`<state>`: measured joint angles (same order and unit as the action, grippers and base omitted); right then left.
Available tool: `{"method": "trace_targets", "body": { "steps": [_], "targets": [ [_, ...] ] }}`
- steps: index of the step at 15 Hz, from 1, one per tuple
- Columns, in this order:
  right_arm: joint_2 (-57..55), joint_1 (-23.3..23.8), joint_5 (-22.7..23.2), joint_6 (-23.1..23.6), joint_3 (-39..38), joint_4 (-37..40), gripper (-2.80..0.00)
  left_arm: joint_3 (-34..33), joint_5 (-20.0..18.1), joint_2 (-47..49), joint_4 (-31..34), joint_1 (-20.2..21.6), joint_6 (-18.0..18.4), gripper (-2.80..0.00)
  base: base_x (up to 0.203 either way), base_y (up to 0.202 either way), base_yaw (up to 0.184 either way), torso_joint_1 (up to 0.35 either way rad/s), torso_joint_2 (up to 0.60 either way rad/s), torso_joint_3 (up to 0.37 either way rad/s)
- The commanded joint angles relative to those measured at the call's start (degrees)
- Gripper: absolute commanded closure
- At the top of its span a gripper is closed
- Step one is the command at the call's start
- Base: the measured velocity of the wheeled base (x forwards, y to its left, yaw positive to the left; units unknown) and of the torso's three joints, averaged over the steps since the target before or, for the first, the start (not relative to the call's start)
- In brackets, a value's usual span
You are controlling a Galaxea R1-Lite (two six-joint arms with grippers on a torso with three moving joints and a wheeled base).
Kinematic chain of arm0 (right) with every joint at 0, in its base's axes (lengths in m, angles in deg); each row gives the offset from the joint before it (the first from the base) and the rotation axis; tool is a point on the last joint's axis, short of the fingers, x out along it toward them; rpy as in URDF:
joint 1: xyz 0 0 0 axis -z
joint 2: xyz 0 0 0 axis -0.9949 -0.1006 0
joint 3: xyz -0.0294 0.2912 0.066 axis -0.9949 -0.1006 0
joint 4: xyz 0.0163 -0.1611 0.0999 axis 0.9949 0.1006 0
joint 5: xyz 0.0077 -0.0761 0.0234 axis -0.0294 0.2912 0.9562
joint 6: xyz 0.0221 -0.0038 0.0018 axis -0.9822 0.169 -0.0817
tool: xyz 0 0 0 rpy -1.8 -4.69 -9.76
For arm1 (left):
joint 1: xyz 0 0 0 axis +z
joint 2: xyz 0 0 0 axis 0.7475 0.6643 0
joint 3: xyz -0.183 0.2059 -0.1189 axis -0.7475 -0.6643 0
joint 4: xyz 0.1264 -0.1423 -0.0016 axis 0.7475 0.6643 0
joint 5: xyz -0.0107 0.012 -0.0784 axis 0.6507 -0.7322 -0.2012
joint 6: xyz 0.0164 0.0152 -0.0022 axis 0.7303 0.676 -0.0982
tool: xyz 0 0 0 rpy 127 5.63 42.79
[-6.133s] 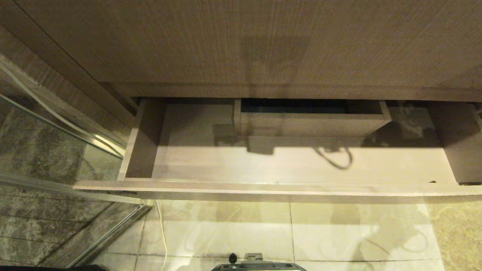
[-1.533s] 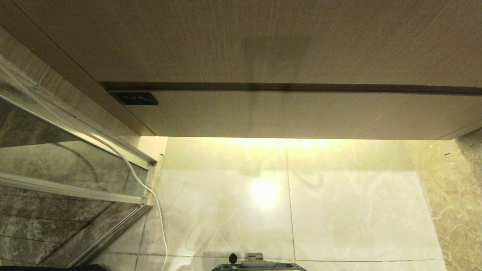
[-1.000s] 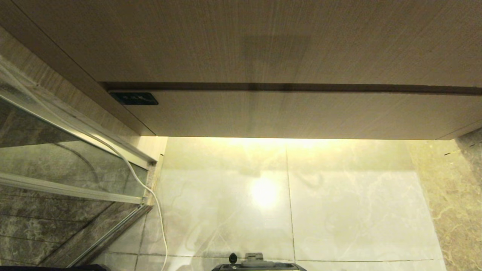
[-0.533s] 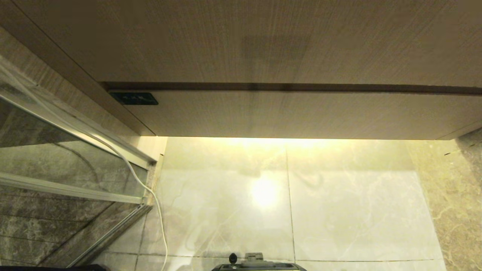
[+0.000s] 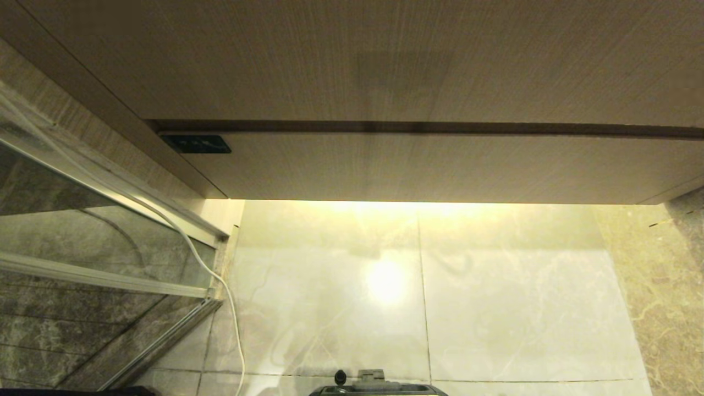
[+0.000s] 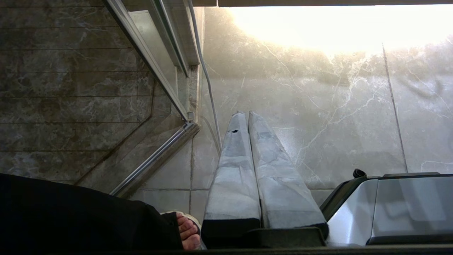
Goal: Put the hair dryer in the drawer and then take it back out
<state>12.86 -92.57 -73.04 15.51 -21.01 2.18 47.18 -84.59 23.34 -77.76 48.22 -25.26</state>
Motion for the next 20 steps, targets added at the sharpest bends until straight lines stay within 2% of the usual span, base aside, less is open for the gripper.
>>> {"method": "trace_targets", "body": {
  "steps": [1, 20],
  "targets": [
    [2.1, 0.0, 0.0, 0.0, -2.3, -0.1, 0.00, -0.1, 0.0, 0.0, 0.0, 0.0, 0.0, 0.00, 0.000, 0.000, 0.000, 0.000, 0.00, 0.000],
    [2.1, 0.0, 0.0, -0.1, -2.3, -0.1, 0.00, -0.1, 0.0, 0.0, 0.0, 0.0, 0.0, 0.00, 0.000, 0.000, 0.000, 0.000, 0.00, 0.000]
  ]
}}
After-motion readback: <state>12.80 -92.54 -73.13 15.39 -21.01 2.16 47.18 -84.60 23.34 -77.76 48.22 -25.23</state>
